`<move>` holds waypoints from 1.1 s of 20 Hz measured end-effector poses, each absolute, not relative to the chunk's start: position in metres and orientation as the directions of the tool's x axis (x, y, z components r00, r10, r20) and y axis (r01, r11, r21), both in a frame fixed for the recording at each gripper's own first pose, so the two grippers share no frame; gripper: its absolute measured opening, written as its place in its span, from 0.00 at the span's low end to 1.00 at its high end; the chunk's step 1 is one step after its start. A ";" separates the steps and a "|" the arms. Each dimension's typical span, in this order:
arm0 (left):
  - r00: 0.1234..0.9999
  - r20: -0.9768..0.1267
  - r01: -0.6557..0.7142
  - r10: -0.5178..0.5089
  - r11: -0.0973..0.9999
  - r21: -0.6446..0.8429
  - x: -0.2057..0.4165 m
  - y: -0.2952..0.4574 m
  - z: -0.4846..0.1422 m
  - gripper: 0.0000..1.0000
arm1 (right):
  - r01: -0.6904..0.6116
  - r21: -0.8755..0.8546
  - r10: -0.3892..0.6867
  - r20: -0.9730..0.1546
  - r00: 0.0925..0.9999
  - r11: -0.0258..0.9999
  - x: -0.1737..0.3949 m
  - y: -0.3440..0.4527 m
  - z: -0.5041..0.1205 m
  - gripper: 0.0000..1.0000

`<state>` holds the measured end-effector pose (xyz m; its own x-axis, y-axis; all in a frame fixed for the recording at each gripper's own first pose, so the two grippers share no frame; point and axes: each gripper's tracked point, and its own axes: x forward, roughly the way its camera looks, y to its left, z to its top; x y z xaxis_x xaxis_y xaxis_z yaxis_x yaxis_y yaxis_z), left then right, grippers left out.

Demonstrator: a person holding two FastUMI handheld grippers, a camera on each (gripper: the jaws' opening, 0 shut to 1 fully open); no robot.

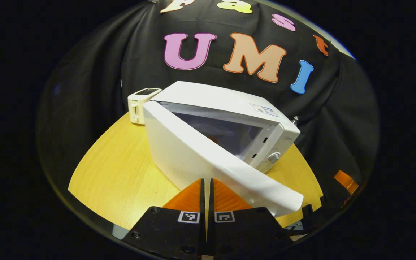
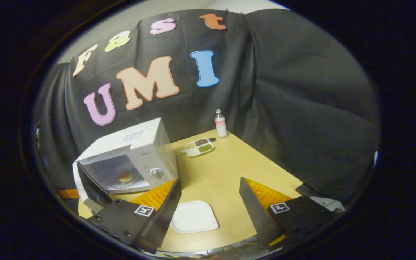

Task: Open the microwave oven with the left hand, put the food in, and close the microwave oven.

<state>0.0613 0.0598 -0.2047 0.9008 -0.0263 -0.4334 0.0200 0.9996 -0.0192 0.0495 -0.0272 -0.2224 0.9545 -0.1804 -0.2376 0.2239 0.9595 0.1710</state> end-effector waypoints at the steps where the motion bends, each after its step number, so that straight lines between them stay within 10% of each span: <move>1: 0.901 -0.433 0.036 -0.034 0.999 -0.004 0.068 0.050 -0.207 0.01 | 0.221 0.171 -0.180 -0.230 0.957 0.960 0.052 -0.030 -0.221 0.92; 22: 0.905 -0.405 0.152 -0.130 0.988 0.020 0.175 -0.066 -0.218 0.00 | 0.277 0.185 -0.244 -0.184 0.952 0.943 0.076 -0.078 -0.207 1.00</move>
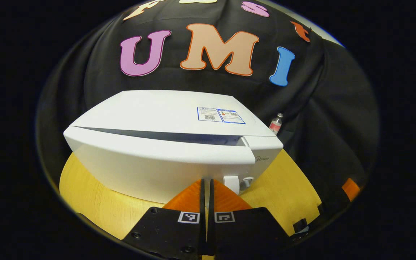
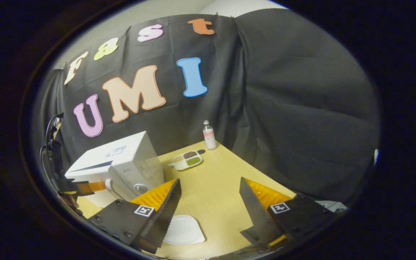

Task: Open the microwave oven with the left hand, put the food in, and close the microwave oven.

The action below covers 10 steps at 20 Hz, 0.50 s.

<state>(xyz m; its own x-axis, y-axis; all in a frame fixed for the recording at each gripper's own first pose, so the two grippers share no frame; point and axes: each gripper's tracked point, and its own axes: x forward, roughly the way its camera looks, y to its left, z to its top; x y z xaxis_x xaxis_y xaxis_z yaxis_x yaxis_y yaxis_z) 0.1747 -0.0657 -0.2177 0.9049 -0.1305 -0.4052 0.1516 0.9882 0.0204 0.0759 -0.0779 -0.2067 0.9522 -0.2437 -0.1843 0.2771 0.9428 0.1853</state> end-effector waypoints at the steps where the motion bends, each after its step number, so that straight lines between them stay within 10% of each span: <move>1: 0.906 -0.404 0.147 -0.126 0.989 0.022 0.177 -0.066 -0.217 0.01 | 0.273 0.181 -0.240 -0.186 0.953 0.945 0.078 -0.077 -0.208 1.00; 10: 0.913 -0.398 0.108 -0.096 0.994 0.009 0.186 -0.069 -0.212 0.01 | 0.261 0.187 -0.226 -0.190 0.955 0.947 0.091 -0.080 -0.210 0.92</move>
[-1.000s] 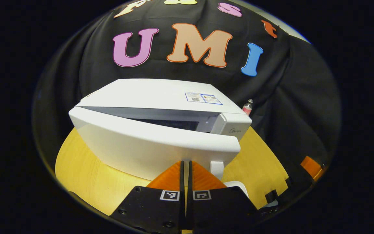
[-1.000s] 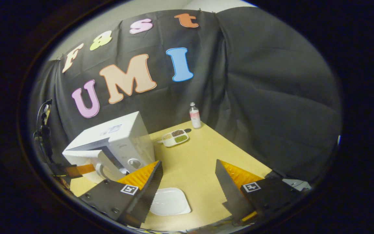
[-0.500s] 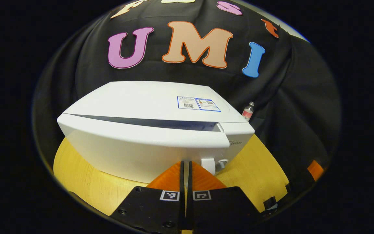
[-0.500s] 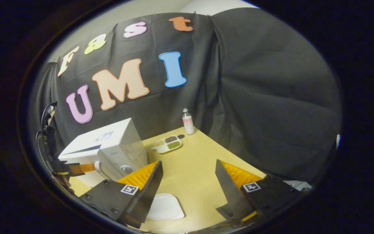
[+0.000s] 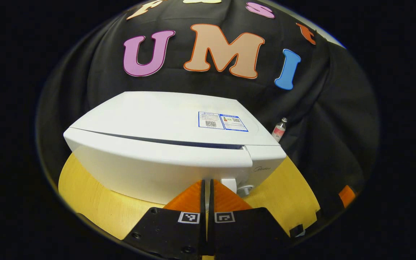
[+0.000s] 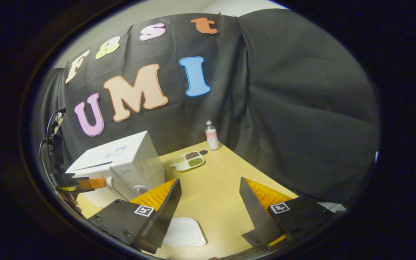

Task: Open the microwave oven with the left hand, put the food in, and close the microwave oven.

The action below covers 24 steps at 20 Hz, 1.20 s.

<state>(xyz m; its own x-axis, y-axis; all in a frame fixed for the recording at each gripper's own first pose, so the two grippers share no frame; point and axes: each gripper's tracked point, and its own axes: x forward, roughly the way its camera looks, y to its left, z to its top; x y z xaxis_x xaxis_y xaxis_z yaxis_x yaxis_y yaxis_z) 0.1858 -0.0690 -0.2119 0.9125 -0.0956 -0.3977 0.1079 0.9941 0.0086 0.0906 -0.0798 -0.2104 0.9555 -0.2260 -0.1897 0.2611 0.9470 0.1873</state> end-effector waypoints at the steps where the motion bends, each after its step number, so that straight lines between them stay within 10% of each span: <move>1: 0.913 -0.397 0.107 -0.094 0.994 0.011 0.186 -0.069 -0.211 0.01 | 0.261 0.190 -0.225 -0.194 0.955 0.946 0.091 -0.080 -0.211 0.92; 24: 0.903 -0.411 0.108 -0.124 0.992 -0.063 0.196 -0.070 -0.215 0.01 | 0.214 0.154 -0.183 -0.191 0.964 0.965 0.093 -0.068 -0.209 1.00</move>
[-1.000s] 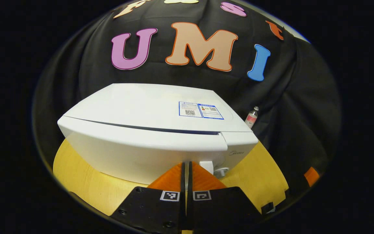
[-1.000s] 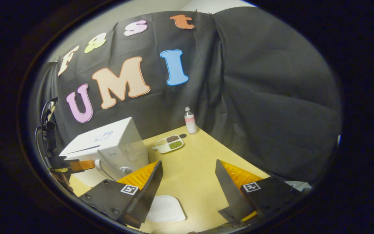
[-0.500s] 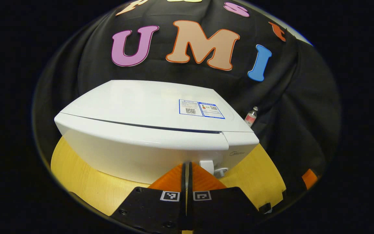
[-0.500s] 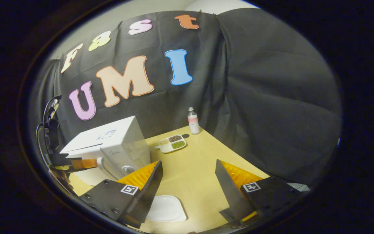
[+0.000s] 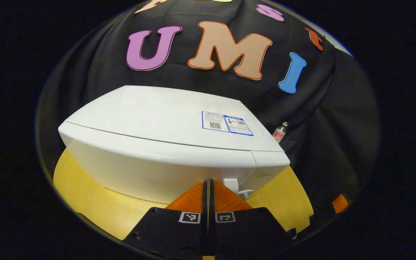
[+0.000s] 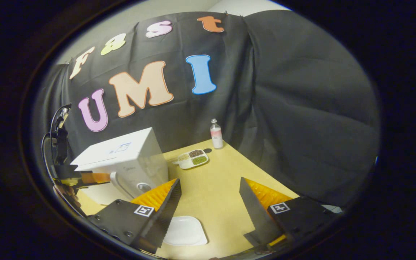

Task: Open the microwave oven with the left hand, put the food in, and close the microwave oven.

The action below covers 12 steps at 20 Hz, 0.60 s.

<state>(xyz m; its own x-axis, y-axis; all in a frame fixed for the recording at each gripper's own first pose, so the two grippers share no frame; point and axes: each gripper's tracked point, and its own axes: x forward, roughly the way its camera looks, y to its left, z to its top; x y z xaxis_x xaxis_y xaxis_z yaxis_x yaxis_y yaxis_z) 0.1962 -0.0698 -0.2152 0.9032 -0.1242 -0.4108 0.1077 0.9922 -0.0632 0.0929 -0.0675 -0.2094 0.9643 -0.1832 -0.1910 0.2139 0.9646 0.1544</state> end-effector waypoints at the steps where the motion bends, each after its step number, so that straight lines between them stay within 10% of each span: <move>1: 0.901 -0.416 0.110 -0.126 0.992 -0.061 0.196 -0.070 -0.215 0.01 | 0.206 0.152 -0.175 -0.194 0.965 0.967 0.093 -0.066 -0.210 0.99; 7: 0.910 -0.399 0.103 -0.111 0.994 -0.040 0.176 -0.055 -0.206 0.06 | 0.121 0.107 -0.099 -0.190 0.977 0.987 0.098 -0.045 -0.207 1.00; 12: 0.935 -0.350 0.073 -0.054 0.996 0.041 0.136 -0.017 -0.180 0.75 | 0.033 0.124 -0.015 -0.142 0.990 0.992 0.115 -0.023 -0.168 1.00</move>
<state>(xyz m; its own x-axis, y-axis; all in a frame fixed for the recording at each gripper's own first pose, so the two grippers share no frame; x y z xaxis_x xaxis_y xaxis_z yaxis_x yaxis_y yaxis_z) 0.1363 -0.0166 -0.1797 0.9351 -0.0539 -0.3502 0.0729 0.9965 0.0413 0.1147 -0.0226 -0.1685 0.9897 -0.0154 -0.1421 0.0332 0.9917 0.1242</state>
